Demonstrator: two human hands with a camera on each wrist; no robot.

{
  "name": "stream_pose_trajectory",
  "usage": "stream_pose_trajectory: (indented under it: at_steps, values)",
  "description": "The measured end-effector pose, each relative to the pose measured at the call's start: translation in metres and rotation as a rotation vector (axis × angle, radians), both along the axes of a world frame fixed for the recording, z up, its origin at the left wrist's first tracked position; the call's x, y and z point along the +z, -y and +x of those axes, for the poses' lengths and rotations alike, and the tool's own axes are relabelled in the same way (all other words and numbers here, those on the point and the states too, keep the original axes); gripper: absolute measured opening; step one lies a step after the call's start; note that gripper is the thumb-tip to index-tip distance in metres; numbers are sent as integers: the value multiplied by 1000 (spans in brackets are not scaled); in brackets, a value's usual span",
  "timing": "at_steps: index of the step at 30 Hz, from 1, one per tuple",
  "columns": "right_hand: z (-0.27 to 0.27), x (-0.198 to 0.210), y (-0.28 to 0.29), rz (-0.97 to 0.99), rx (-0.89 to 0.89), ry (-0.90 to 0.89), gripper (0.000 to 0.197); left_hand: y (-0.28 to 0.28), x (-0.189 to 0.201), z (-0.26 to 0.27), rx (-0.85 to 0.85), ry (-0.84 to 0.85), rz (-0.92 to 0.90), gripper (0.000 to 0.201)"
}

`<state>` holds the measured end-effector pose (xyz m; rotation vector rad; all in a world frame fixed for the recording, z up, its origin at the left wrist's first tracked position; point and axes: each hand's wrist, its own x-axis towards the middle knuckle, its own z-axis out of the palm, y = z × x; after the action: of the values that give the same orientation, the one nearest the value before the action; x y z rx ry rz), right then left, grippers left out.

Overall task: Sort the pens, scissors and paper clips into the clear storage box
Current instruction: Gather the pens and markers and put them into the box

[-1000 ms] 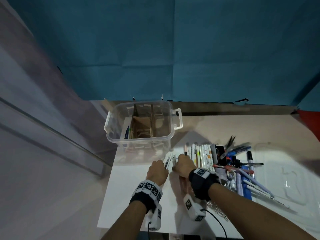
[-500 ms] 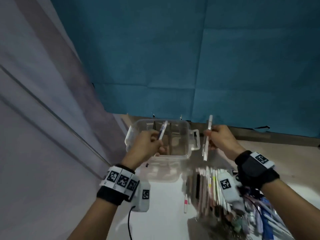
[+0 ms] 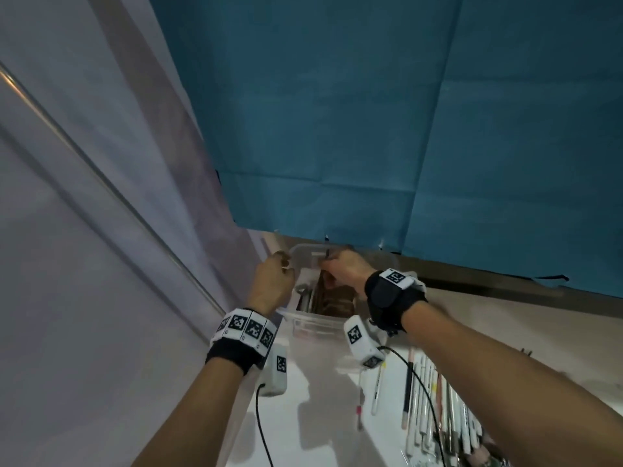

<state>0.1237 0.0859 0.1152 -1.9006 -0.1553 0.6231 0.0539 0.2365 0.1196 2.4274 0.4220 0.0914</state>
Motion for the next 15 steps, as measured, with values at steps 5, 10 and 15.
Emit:
stream_pose_trajectory:
  at_steps: [5, 10, 15]
  values:
    - [-21, 10, 47, 59, 172, -46, 23, 14, -6, -45, -179, -104, -315, 10]
    - [-45, 14, 103, -66, 568, -176, 34, 38, -47, -82, -452, -470, -287, 15]
    - [-70, -31, 135, -402, 683, -285, 27, 65, -135, -85, -217, -518, 71, 38]
